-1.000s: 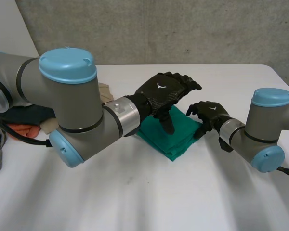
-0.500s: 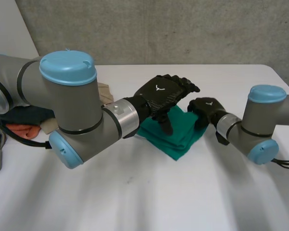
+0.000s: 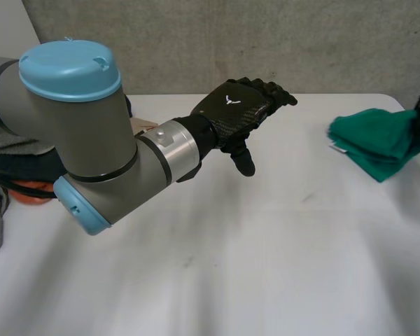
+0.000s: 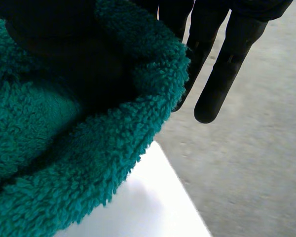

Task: Fold the laundry.

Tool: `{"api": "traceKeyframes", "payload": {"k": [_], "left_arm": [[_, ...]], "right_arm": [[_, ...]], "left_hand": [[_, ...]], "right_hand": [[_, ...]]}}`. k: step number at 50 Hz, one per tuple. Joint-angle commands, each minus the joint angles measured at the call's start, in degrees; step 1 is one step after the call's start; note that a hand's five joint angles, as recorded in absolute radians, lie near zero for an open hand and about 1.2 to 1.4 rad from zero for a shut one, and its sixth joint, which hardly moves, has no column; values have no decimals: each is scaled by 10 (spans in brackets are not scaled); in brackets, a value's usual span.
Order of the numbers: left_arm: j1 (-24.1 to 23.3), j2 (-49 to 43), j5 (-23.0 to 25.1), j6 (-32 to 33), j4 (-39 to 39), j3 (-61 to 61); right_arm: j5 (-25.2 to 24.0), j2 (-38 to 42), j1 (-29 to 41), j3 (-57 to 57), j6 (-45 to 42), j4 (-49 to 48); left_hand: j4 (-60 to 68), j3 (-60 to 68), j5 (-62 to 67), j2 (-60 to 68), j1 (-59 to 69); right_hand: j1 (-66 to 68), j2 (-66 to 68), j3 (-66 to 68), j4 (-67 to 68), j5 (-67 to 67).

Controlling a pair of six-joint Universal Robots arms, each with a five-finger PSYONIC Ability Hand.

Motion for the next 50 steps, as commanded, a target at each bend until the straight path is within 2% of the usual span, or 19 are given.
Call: {"api": "traceKeyframes", "payload": {"k": [1,2,6,13,16,17,20,24,28,29,30,33,36,37,40,41,45,50], "left_arm": [[-2,-3,0,0,-1,-1],[-2,-4,0,0,0,-1],[-2,-6,0,0,-1,-1],[-3,-6,-1,-2,-1,-1],[-3,-5,-1,-9,-1,-2],[-3,-5,-1,-11,0,-2],[-4,-3,0,-24,-1,-2],[-5,-2,0,-31,-1,-3],[-6,-1,0,-32,0,-4],[-7,0,0,-32,-1,-4],[-8,0,0,-32,-1,-4],[-11,6,0,-33,-1,-4],[-11,16,0,-33,-1,-6],[-10,23,0,-34,-1,-7],[-7,37,0,-36,0,-11],[-6,46,5,-40,-1,-15],[-5,69,12,-50,0,-30],[9,83,14,-55,5,-47]], "right_arm": [[41,18,-22,-14,3,-4],[62,22,-29,-15,8,-5],[91,24,-43,-12,64,-7],[83,14,-41,25,95,8],[59,-9,-39,55,94,26],[53,-17,-38,63,94,31],[40,-48,-38,106,92,43],[46,-109,-40,187,60,43],[113,-166,-49,238,-25,23],[148,-189,-48,252,-73,4],[164,-203,-46,258,-97,-7],[180,-262,-40,302,-175,-64],[150,-303,-28,355,-202,-118],[114,-334,-9,394,-206,-155],[51,-384,26,457,-211,-213],[6,-411,51,499,-211,-250],[-65,-449,106,587,-230,-330],[-88,-464,168,662,-307,-341]], "left_hand": [[-11,-17,-20,-12,-8],[-9,-16,-19,-11,-6],[-9,-16,-19,-11,-6],[-9,-16,-19,-11,-6],[-9,-16,-19,-11,-6],[-9,-16,-19,-11,-6],[-9,-16,-19,-11,-6],[-9,-16,-19,-11,-6],[-9,-16,-19,-11,-6],[-9,-16,-19,-11,-6],[-9,-16,-19,-11,-6],[-9,-16,-19,-11,-6],[-8,-14,-17,-9,-4],[-8,-14,-17,-9,-4],[-9,-16,-19,-11,-6],[-8,-14,-17,-9,-4],[-8,-14,-17,-9,-4],[-8,-14,-17,-9,-4]], "right_hand": [[174,127,121,114,125],[174,127,121,114,125],[174,127,121,114,125],[174,127,121,114,125],[-458,-504,-511,-517,-506],[-526,-573,-579,-586,-575],[-526,-573,-579,-586,-575],[-526,-573,-579,-586,-575],[-526,-573,-579,-586,-575],[-526,-573,-579,-586,-575],[-526,-573,-579,-586,-575],[-526,-573,-579,-586,-575],[-526,-573,-579,-586,-575],[-526,-573,-579,-586,-575],[-526,-573,-579,-586,-575],[-526,-573,-579,-586,-575],[-526,-573,-579,-586,-575],[-526,-573,-579,-586,-575]]}}
